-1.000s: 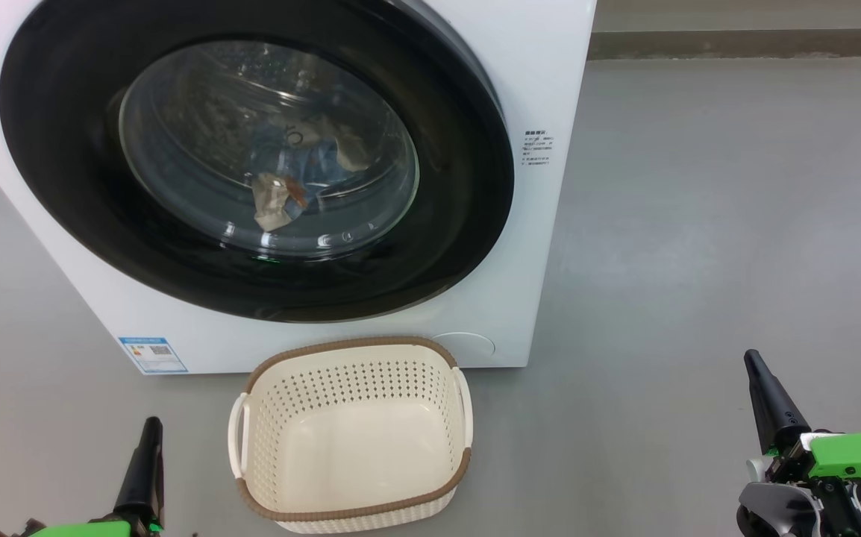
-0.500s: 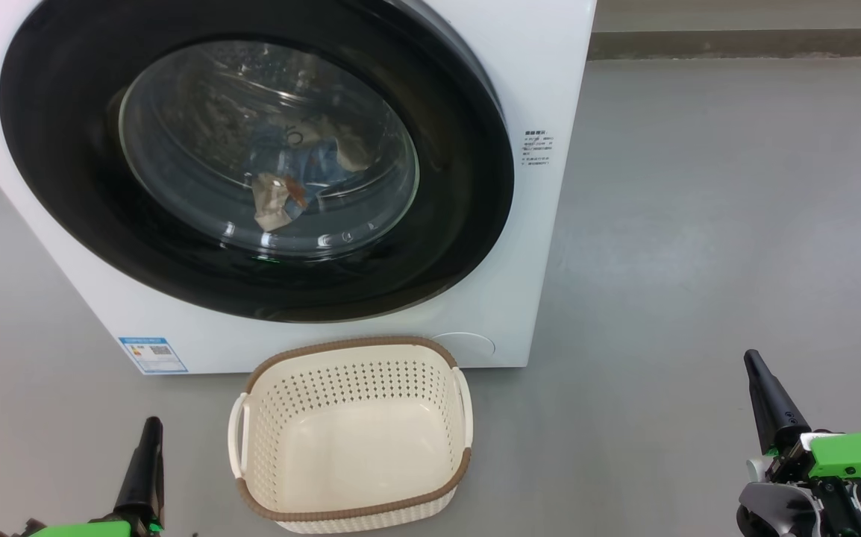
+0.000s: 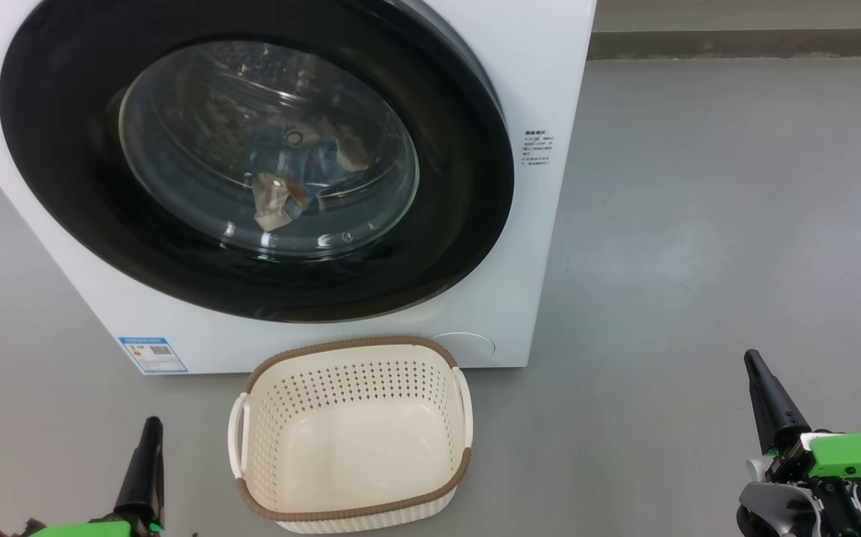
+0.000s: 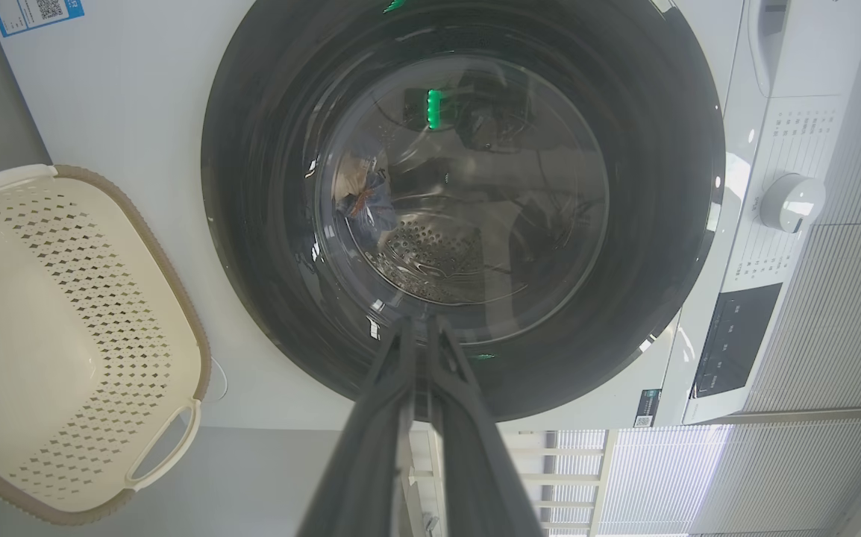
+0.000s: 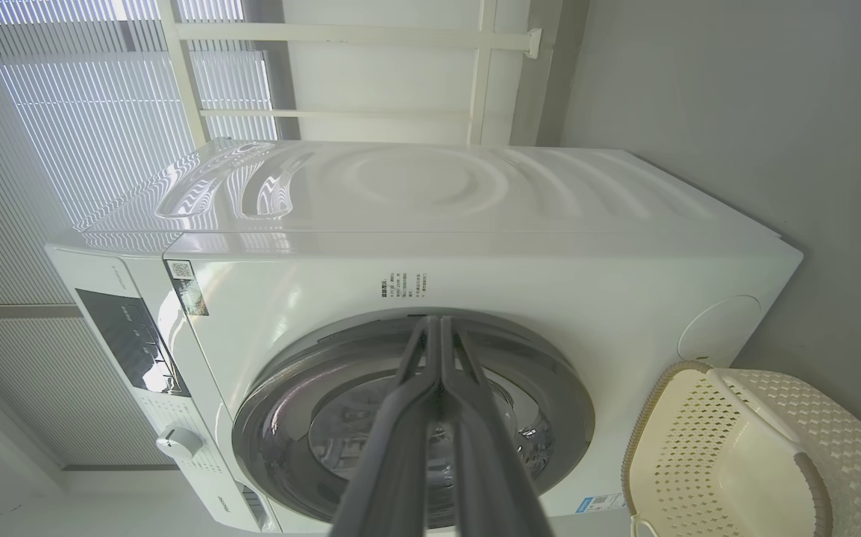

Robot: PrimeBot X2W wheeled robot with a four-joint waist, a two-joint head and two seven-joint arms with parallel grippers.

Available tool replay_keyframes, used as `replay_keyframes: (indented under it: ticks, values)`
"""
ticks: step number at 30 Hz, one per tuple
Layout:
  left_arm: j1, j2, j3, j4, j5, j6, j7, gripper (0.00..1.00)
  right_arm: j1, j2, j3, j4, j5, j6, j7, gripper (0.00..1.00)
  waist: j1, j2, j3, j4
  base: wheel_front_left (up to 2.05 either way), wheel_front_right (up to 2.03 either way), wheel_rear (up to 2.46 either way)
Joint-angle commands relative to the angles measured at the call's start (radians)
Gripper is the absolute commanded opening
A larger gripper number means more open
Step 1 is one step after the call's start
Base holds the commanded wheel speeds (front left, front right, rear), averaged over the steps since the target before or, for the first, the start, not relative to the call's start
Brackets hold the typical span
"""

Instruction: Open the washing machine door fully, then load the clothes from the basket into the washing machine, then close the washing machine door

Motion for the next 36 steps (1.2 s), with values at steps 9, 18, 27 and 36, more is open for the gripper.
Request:
replay_keyframes:
  ticks: [9, 18, 27, 36]
  values:
    - [-0.043, 0.009, 0.027, -0.032, -0.008, 0.001, 0.006, 0.0, -0.027, -0.01, 0.019, -0.029, -0.001, 0.002, 0.005, 0.0, 0.0, -0.0001, 0.0, 0.0, 0.0, 0.0, 0.0]
    - [-0.043, 0.009, 0.026, -0.032, -0.008, 0.001, 0.006, 0.0, -0.027, -0.009, 0.019, -0.029, -0.001, 0.002, 0.006, 0.0, 0.0, -0.0001, 0.0, 0.0, 0.0, 0.0, 0.0]
    - [-0.043, 0.009, 0.026, -0.032, -0.008, 0.001, 0.006, 0.0, -0.027, -0.009, 0.018, -0.029, -0.002, 0.002, 0.006, 0.0, 0.0, -0.0001, 0.0, 0.0, 0.0, 0.0, 0.0]
    - [-0.043, 0.009, 0.026, -0.032, -0.008, 0.001, 0.006, 0.0, -0.027, -0.009, 0.018, -0.029, -0.002, 0.002, 0.006, 0.0, 0.0, -0.0001, 0.0, 0.0, 0.0, 0.0, 0.0]
